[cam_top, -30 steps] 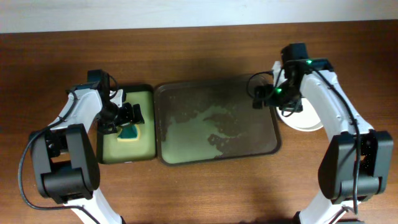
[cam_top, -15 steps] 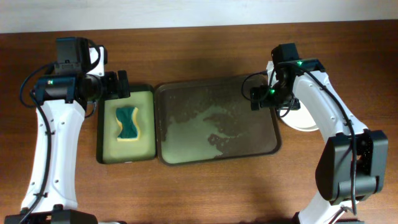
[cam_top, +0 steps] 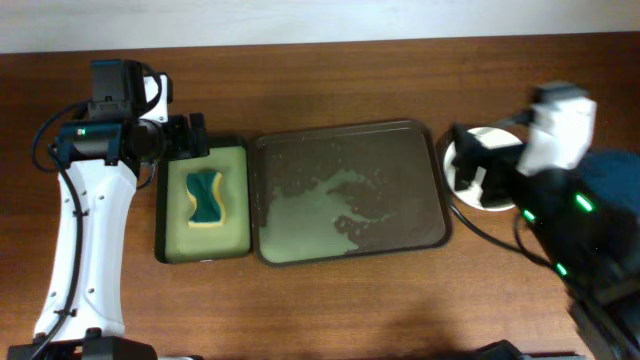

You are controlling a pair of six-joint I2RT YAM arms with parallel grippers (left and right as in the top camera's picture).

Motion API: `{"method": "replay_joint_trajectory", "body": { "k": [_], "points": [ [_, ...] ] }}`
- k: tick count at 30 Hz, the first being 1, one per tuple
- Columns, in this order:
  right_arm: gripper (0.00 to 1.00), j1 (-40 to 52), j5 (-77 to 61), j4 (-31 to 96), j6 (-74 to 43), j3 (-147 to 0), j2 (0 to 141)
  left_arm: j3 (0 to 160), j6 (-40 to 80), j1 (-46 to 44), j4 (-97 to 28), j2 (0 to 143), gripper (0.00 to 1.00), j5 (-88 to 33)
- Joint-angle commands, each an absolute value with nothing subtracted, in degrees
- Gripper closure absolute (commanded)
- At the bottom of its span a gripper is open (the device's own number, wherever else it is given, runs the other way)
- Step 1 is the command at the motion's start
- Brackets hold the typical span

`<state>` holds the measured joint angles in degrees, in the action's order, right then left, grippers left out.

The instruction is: Clean dirty plates on tray and stack at the side

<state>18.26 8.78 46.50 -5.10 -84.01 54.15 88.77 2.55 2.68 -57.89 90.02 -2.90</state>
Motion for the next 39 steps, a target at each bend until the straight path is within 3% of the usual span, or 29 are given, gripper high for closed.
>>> {"method": "replay_joint_trajectory", "body": {
  "k": [1, 3, 6, 8, 15, 18, 21, 39],
  "points": [
    [0.02, 10.63, 9.37, 40.75, -4.71, -71.53, 39.72, 89.12, 1.67, 2.76, -57.98, 90.08, 0.01, -2.52],
    [0.01, 6.0, 5.21, 28.08, -4.71, -54.08, 25.58, 89.12, 1.67, 2.76, -57.98, 90.08, 0.01, -2.52],
    [0.01, 1.83, -2.59, -5.54, -4.93, -25.15, 6.72, 89.12, 1.69, 2.76, -57.95, 90.06, 0.0, -2.52],
    [0.02, 1.8, -2.59, -12.29, -4.91, -15.35, 0.36, 89.12, 1.69, 2.76, -57.95, 90.06, 0.01, -2.52],
    [0.02, 1.85, -3.09, -12.49, -6.48, -0.25, 0.19, 89.12, 1.67, 2.76, -57.95, 90.08, 0.01, -2.52],
    [0.02, 1.87, -3.01, 4.93, -5.52, -0.32, 0.19, 89.12, 1.69, 2.76, -57.98, 90.08, 0.01, -2.52],
    [0.02, 1.89, -2.9, 4.36, 3.2, -0.32, 0.19, 89.12, 1.69, 2.76, -57.98, 90.08, 0.01, -2.52],
    [0.02, 1.85, -3.88, 4.27, 2.13, -0.32, 0.21, 89.03, 1.69, 2.76, -57.95, 90.5, 0.01, -2.52]
  ]
}}
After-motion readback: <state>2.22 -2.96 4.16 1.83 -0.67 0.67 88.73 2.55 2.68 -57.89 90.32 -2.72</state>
